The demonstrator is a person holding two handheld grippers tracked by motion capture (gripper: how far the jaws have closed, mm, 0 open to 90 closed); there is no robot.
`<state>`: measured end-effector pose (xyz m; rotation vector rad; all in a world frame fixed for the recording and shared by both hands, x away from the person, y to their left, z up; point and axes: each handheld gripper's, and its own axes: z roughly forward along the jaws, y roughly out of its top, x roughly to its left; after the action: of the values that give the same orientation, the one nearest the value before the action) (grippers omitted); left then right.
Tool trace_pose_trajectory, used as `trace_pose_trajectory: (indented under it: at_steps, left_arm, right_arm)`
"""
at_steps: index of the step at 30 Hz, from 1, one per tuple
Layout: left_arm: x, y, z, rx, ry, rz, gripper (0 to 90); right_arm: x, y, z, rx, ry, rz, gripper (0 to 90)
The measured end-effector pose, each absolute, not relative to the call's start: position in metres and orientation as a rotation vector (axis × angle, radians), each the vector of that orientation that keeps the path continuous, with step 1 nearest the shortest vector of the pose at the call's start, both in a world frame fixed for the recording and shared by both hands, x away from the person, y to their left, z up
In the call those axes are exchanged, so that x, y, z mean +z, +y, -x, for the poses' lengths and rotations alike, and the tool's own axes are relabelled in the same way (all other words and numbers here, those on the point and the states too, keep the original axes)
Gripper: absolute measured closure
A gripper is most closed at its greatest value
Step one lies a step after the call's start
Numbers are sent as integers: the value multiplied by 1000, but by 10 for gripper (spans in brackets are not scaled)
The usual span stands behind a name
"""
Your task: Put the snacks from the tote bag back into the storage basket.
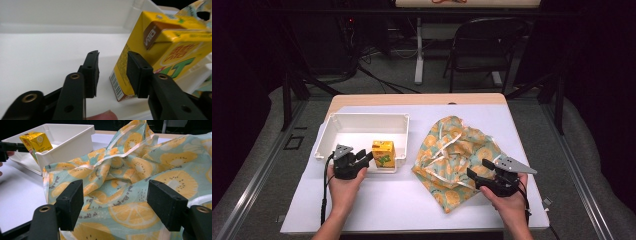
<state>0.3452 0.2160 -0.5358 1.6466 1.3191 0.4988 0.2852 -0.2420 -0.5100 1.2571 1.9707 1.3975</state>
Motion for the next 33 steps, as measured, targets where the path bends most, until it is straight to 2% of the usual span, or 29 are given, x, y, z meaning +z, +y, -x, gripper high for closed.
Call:
trace_pose_trajectory:
  at_steps: [6, 8, 12, 23, 33]
  left_arm:
    - [-523, 221, -333, 512, 1289, -1627, 417]
    - [-520, 223, -330, 493, 1272, -1617, 290]
    - [-515, 224, -324, 483, 1244, -1609, 164]
    - [-508, 237, -303, 472, 1157, -1617, 22]
    - [-515, 252, -281, 499, 1143, -1663, 6]
  right_arm:
    - [-508, -242, -284, 1394, 1967, -1246, 273]
    - [-508, -242, -283, 1388, 1968, -1237, 266]
    - [-506, -242, -281, 1383, 1967, -1235, 259]
    - [-507, -255, -265, 1358, 1973, -1228, 243]
    - [-509, -263, -260, 1354, 1968, -1238, 238]
